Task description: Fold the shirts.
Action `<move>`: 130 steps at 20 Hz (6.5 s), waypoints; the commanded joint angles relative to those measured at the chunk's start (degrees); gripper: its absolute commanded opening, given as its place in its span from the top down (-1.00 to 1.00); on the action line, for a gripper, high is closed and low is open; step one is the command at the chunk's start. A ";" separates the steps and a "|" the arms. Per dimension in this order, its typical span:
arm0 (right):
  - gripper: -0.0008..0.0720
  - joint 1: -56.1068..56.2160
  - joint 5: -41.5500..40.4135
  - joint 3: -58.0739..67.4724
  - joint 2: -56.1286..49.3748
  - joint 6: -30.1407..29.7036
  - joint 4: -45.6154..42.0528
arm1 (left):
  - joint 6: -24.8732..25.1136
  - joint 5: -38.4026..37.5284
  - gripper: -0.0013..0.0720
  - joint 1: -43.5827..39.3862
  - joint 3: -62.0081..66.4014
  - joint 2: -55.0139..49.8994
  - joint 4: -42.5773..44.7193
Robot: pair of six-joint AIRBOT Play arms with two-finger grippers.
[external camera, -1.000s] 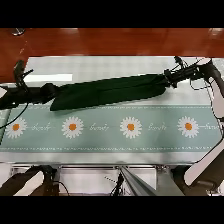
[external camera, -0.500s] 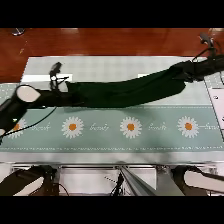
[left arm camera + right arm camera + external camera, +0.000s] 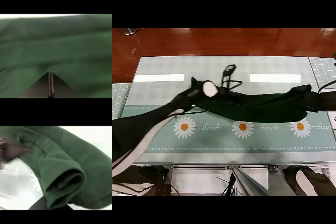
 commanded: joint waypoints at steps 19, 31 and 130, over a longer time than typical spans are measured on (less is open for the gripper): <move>0.89 28.24 -16.90 13.94 -21.22 3.39 6.95 | -4.72 -33.75 0.86 41.38 12.48 21.84 16.72; 0.89 42.23 -17.00 48.78 -64.04 6.56 11.32 | -7.19 -28.55 0.86 44.59 -38.21 76.85 14.97; 0.89 -48.35 -7.85 11.47 -0.24 10.23 5.55 | 2.71 -8.92 0.86 44.59 -46.31 67.63 3.15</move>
